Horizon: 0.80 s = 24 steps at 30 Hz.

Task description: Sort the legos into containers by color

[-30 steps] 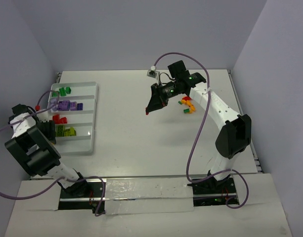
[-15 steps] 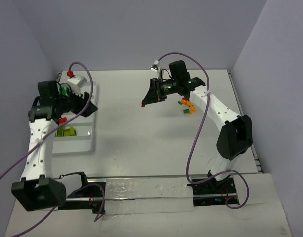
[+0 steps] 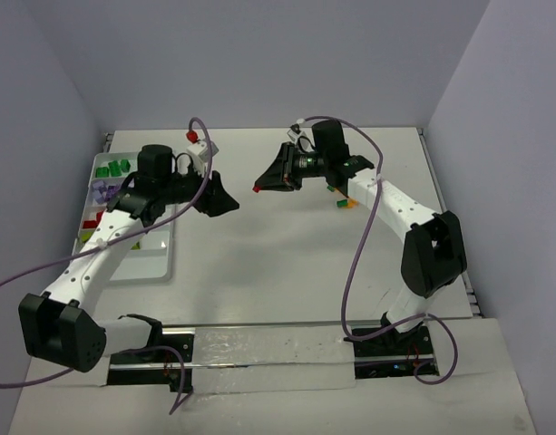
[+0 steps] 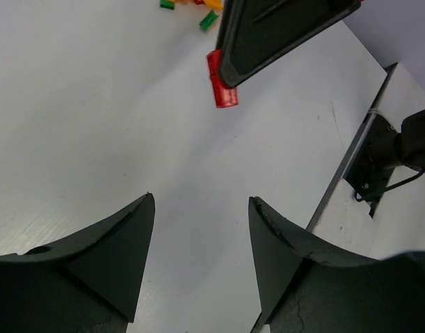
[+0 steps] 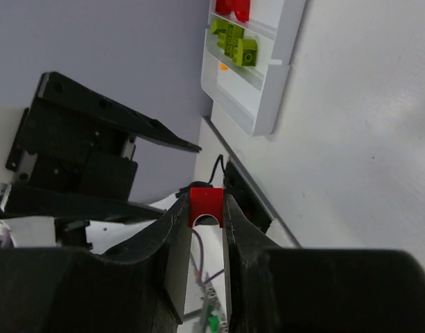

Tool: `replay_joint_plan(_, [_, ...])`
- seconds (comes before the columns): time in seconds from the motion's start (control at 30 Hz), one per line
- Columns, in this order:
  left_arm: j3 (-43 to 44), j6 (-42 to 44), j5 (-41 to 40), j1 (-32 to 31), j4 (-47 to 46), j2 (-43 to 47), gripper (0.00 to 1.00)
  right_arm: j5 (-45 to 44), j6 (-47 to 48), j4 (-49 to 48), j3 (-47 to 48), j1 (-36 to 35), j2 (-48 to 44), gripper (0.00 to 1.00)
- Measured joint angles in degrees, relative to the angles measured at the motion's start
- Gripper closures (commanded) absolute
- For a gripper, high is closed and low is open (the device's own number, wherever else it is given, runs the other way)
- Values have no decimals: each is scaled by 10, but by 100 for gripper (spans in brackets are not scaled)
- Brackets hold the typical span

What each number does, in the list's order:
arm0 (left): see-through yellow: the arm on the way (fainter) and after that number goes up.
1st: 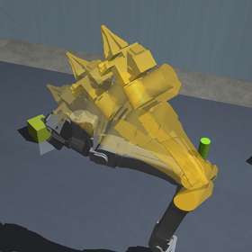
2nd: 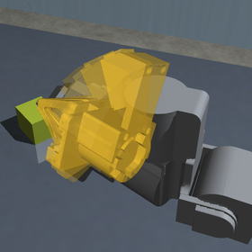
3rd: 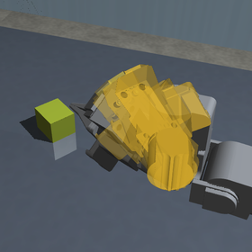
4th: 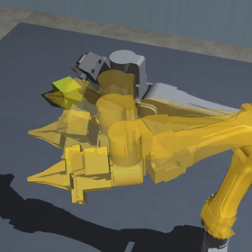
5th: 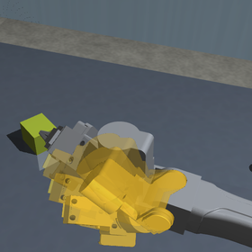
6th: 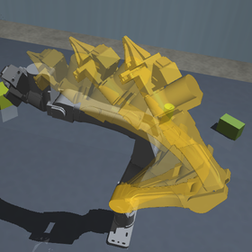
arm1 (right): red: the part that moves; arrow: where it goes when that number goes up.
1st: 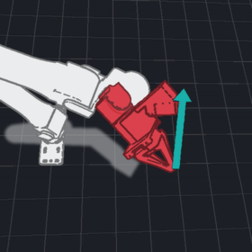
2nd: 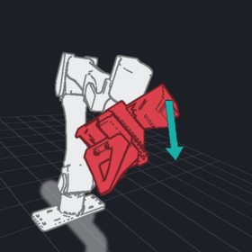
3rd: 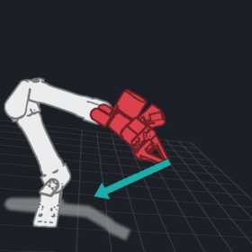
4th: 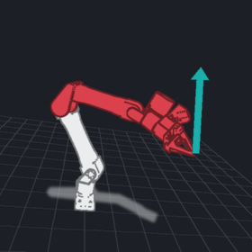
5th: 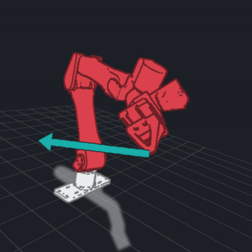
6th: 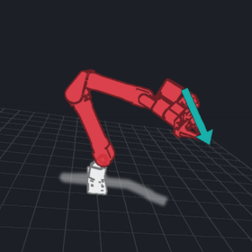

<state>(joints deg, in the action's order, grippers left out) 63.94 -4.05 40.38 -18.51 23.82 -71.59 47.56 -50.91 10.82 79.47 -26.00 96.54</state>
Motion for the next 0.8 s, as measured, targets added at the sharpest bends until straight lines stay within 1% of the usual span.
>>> replay_joint_plan(0.23, [30, -23, -1, -37, -15, -37, 37, 5, -84, -43, -36, 0, -4, 100])
replay_joint_plan(0.53, [74, -28, -11, -57, -19, -87, 41, 19, -124, -76, -50, -4, -5, 100])
replay_joint_plan(0.63, [78, -28, -14, -64, -18, -101, 45, 21, -127, -80, -50, -4, -5, 100])
replay_joint_plan(0.8, [83, -28, -23, -70, -18, -112, 57, 29, -130, -94, -51, -7, -6, 100])
